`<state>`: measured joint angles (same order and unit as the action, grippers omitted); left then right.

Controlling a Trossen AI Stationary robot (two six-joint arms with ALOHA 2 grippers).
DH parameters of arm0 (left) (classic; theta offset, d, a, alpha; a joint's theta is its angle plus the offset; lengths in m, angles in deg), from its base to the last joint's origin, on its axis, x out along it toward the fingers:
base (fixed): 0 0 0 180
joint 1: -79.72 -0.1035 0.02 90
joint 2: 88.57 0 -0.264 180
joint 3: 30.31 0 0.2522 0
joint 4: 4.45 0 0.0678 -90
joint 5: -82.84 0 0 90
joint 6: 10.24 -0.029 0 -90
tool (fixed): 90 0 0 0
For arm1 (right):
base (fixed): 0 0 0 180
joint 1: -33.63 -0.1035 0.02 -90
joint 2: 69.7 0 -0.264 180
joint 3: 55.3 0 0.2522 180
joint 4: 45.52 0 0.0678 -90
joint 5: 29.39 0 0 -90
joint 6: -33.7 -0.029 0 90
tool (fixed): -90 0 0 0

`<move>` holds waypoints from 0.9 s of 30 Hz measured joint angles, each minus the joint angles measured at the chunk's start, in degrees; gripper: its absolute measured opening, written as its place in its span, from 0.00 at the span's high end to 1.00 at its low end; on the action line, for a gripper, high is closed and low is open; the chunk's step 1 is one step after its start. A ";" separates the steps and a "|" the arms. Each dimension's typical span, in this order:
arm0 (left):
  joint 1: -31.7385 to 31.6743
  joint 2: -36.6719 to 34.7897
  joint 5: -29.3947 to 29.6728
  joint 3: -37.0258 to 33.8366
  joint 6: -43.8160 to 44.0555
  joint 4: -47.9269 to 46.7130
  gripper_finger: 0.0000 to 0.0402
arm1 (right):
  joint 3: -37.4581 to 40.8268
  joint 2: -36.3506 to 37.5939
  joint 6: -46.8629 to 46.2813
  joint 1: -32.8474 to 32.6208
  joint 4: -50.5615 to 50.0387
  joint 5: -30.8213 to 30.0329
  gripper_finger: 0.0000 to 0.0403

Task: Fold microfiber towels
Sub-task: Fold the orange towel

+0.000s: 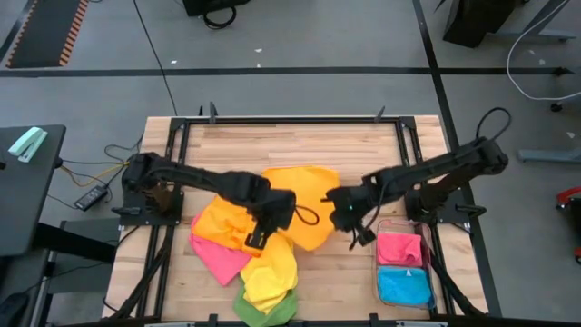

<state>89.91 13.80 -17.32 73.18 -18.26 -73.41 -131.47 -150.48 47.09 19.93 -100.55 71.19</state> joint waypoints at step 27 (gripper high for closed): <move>-9.18 -0.02 3.16 -12.29 -0.18 8.32 0.97 | 12.41 -0.13 -3.11 9.38 11.92 -8.61 0.99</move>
<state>80.73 13.77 -14.16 60.89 -18.44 -65.09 -119.06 -150.61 43.98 29.30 -88.63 62.58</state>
